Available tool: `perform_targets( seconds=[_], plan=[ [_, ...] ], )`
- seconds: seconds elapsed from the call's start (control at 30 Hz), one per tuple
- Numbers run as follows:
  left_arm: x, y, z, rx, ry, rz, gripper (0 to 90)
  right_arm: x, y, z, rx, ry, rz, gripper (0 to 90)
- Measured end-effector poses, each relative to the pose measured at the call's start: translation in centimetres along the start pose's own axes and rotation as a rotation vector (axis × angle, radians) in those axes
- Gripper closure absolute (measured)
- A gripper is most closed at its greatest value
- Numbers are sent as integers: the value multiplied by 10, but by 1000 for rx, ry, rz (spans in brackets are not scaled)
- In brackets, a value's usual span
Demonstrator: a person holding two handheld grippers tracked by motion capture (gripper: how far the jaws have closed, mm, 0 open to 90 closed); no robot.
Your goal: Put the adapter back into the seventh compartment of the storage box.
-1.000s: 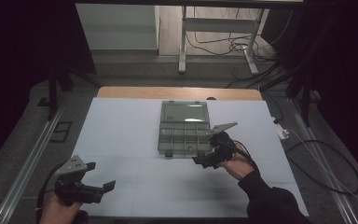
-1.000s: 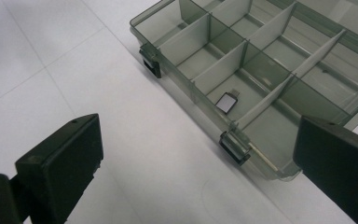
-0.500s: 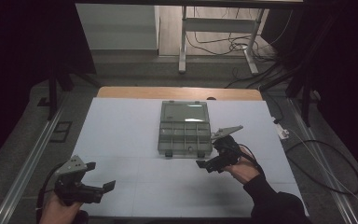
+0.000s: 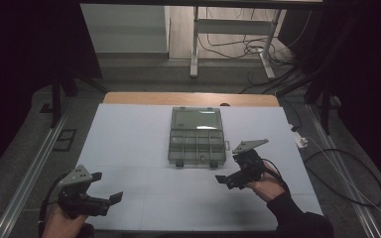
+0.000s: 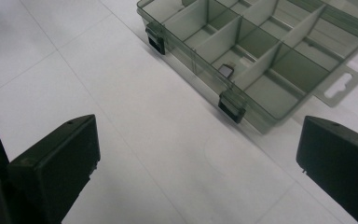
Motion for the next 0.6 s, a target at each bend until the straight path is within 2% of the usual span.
perform_targets(
  seconds=[0.33, 0.6],
  plan=[
    [0, 0, 0, 0, -4, 4, 0, -5, -20, 10, -35, 29, 22, 0],
    [0, 0, 0, 1, -5, 5, 1, -8, -32, 18, -40, 37, 42, 0]
  ],
)
Point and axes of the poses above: each handheld gripper's, and its own axes: y roughly forward along the jaws, z roughly out of its underside, x roughly to its left, the point moved 9 cm from there along y, roughly forward along the jaws, and after that the axes turned 9 degrees about -x, right-handed, at the moved point
